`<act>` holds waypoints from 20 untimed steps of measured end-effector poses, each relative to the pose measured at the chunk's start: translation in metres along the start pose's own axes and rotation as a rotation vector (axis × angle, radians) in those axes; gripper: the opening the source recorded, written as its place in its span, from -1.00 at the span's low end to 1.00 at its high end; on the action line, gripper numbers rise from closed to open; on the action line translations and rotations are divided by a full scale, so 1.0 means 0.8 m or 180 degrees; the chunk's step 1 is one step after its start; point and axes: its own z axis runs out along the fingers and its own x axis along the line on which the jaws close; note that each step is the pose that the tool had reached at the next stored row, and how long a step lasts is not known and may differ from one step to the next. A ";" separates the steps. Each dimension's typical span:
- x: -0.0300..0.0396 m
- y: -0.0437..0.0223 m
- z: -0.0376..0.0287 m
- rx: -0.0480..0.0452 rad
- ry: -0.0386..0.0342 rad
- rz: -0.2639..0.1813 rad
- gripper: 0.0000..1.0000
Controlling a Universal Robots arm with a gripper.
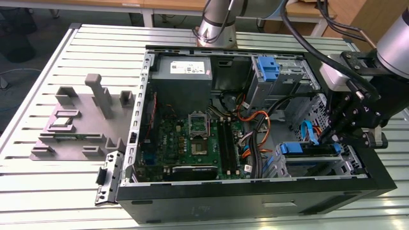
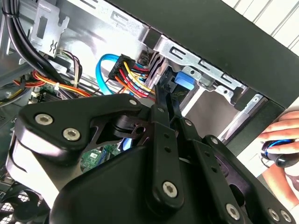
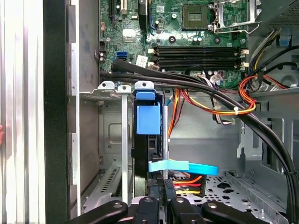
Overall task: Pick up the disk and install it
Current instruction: 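Insert the second disk wire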
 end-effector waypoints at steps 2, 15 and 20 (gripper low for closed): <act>0.0001 0.0005 -0.0001 0.0001 0.0000 0.0000 -0.68; 0.0025 0.0015 0.0007 0.0001 0.0001 0.0000 -0.68; 0.0028 0.0015 0.0019 0.0001 0.0002 0.0000 -0.68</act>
